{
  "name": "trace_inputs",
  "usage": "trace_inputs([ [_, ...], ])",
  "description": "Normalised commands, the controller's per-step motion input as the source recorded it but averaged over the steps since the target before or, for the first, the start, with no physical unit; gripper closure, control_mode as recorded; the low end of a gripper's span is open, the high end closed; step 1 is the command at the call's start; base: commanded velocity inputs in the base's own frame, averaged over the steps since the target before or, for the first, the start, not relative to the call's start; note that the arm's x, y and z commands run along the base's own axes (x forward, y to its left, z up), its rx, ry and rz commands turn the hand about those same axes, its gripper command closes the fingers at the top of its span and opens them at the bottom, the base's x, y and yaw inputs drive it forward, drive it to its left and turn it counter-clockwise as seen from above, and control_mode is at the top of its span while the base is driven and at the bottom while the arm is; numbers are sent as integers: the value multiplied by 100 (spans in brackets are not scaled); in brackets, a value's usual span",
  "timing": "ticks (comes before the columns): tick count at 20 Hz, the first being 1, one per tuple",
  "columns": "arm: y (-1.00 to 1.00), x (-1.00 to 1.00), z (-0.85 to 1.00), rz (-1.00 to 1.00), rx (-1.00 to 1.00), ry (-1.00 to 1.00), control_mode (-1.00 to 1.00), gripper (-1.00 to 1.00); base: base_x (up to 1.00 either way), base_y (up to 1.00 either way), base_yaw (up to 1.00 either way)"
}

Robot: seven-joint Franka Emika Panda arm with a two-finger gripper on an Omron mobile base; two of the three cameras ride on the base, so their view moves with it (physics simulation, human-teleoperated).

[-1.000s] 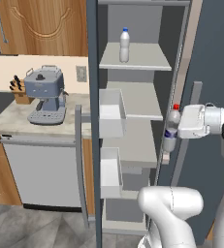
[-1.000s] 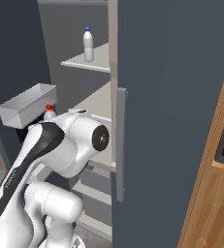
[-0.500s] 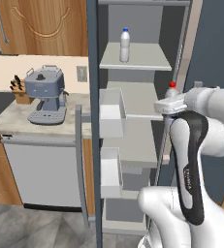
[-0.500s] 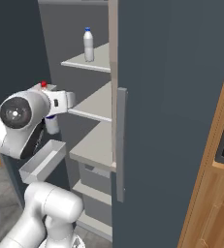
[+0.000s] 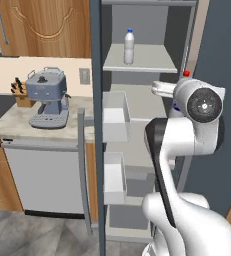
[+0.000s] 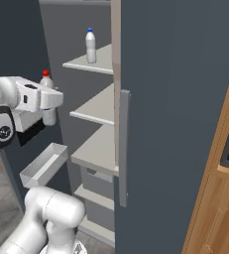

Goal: Take the bottled waters from the counter and place them in the freezer to freeze. Close the freezer door after placing the bottles.

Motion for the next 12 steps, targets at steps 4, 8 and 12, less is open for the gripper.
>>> trace_inputs([
  [4, -29, 3, 0, -7, 5, -7, -100, 100, 0, 0, 0],
  [8, -8, 44, 2, 0, 0, 0, -100, 100, 0, 0, 0],
  [12, 0, 67, 24, 0, 0, 8, -100, 100, 0, 0, 0],
])
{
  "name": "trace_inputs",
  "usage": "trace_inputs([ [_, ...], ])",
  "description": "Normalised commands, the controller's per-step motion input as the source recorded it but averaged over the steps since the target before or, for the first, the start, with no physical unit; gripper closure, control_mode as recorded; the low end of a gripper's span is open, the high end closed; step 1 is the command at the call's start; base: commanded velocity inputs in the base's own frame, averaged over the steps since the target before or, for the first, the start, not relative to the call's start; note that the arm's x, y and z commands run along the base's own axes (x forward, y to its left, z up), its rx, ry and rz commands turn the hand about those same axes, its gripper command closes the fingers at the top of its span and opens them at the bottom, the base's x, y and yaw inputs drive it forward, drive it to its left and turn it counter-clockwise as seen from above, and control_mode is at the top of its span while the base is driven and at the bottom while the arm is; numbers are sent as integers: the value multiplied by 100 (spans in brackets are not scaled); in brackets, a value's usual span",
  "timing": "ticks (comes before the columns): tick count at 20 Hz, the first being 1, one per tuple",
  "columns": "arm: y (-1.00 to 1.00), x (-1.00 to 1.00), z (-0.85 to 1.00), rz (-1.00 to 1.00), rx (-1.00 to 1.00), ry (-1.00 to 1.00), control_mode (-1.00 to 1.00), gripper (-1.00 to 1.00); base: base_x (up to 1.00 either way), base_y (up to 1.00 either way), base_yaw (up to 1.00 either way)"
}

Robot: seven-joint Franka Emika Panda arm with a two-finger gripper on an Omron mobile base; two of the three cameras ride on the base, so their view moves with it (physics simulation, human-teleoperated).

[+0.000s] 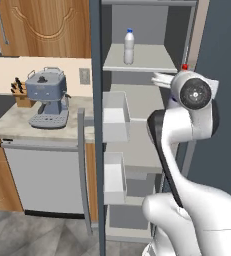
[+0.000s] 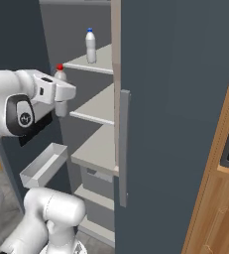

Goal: Take the bottled waters from the counter and place them in the freezer to freeze. Close the freezer door after placing the bottles.

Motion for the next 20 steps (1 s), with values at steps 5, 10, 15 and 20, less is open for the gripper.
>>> trace_inputs([
  [5, 0, 43, 56, 0, -2, 2, -100, 100, 0, 0, 0],
  [10, 0, 68, 21, 0, -4, -1, -100, 100, 0, 0, 0],
  [15, -4, 64, 0, 0, -4, -11, -100, 100, 0, 0, 0],
  [20, -12, 35, 5, 0, -7, -9, -100, 100, 0, 0, 0],
])
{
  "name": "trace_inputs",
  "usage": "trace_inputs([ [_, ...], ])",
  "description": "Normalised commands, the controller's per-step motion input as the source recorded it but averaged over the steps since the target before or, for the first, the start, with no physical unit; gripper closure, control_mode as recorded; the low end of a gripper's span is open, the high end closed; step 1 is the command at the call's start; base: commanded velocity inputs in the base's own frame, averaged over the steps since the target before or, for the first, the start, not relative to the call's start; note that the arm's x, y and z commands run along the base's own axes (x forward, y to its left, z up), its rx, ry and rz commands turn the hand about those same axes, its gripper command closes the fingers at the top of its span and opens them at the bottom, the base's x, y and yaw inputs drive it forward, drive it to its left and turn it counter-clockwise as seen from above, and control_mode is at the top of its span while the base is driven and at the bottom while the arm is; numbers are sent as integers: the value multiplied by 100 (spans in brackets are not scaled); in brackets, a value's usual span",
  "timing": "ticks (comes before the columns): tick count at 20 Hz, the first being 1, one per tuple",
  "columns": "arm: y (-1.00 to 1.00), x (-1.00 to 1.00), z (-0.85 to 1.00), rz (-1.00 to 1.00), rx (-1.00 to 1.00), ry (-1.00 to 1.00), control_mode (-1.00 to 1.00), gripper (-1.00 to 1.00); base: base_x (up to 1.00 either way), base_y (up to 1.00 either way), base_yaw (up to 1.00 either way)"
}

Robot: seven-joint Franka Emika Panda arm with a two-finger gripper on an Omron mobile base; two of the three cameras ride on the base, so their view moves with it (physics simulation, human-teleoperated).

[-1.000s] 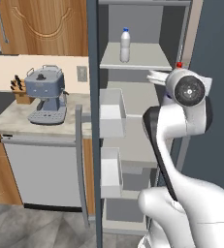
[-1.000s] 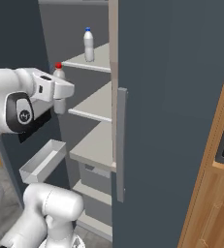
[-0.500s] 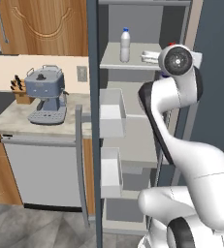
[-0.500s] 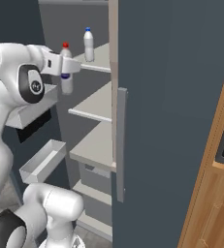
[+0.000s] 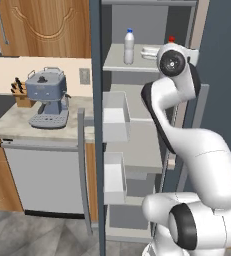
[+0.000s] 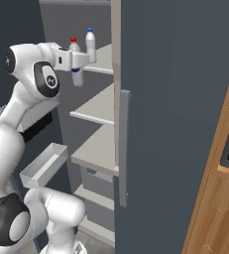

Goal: Take the bottled waters from the counter and place them in the freezer to freeze. Close the freezer door after placing the bottles.

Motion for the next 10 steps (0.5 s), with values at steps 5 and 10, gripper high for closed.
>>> trace_inputs([
  [5, -7, 28, 34, 0, 0, 0, -100, 100, 0, 0, 0],
  [10, -6, 50, 18, 0, 0, 2, -100, 100, 0, 0, 0],
])
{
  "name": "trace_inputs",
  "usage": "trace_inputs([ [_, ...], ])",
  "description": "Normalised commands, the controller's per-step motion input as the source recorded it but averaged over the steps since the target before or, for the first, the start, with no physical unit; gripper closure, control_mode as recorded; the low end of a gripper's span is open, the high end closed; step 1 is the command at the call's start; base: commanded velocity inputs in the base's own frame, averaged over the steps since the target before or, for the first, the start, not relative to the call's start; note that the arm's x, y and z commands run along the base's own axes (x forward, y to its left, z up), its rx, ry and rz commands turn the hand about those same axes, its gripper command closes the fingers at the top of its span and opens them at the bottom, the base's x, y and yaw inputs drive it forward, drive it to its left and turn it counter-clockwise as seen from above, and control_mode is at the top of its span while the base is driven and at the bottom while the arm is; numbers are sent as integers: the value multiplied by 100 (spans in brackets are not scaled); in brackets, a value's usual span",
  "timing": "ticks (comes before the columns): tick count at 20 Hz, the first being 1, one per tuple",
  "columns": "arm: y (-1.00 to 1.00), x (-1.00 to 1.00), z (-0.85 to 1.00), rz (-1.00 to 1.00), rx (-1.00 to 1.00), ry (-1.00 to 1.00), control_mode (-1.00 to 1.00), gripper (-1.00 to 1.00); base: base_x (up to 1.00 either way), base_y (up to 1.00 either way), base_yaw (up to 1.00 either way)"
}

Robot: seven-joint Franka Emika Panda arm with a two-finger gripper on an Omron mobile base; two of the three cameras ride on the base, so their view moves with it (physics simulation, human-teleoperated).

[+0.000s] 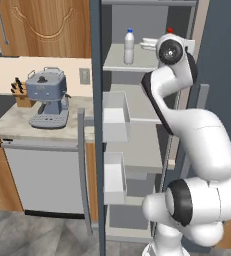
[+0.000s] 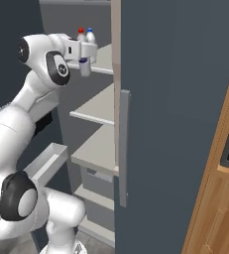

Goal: Take the bottled waters from the counter and place them in the freezer to freeze. Close the freezer door after placing the bottles.

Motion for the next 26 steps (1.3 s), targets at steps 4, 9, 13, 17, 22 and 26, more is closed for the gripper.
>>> trace_inputs([
  [4, -14, 75, 0, 0, -1, 3, -100, 100, 0, 0, 0],
  [9, -19, 65, -2, 0, 0, 2, -100, 100, 0, 0, 0],
  [13, -9, 44, -18, 0, 0, 0, -100, 100, 0, 0, 0],
  [17, -1, 38, -28, 0, 0, 0, -100, 100, 0, 0, 0],
  [22, -13, 39, -5, 0, 0, 0, -100, 100, 0, 0, 0],
  [26, -18, 52, 0, 0, 0, 0, -100, 100, 0, 0, 0],
])
